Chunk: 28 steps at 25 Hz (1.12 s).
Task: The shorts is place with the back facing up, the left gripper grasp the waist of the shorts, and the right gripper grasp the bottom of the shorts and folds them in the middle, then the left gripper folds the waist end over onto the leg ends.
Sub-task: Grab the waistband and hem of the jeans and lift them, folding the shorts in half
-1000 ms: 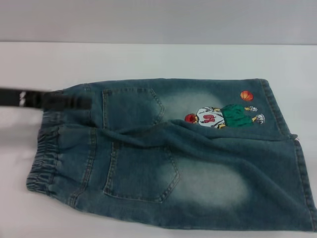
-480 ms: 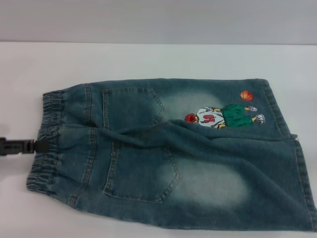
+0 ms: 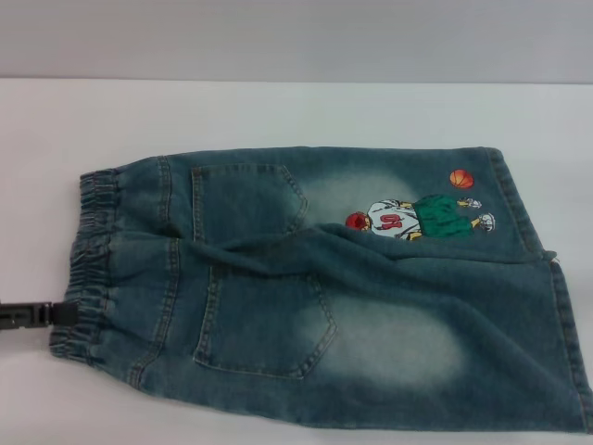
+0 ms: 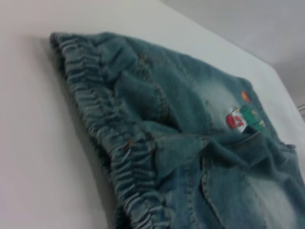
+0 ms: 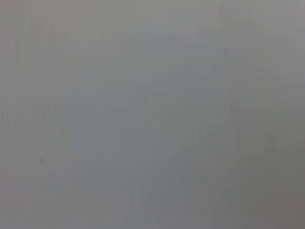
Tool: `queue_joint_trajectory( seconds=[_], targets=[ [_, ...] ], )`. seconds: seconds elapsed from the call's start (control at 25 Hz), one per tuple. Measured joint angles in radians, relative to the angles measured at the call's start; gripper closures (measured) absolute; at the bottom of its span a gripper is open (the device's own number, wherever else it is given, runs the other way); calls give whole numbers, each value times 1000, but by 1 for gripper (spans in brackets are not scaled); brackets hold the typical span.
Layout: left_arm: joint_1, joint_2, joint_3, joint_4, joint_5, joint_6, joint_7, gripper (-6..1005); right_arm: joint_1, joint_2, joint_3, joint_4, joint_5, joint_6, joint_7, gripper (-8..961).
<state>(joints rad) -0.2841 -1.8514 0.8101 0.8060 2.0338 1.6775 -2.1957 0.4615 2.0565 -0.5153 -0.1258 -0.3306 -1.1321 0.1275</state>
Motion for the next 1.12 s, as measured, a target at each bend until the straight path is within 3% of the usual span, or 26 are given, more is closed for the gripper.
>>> queue_joint_trajectory(
  seconds=[0.28,1.12],
  targets=[
    [-6,-20,-2,-5,56,-25,0,154,-1,0,0,0,-1,0,0,553],
    [-7,-21,-11,-15,80,-40,1,155,-11,2,-2,0,-1,0,5,555]
  ],
)
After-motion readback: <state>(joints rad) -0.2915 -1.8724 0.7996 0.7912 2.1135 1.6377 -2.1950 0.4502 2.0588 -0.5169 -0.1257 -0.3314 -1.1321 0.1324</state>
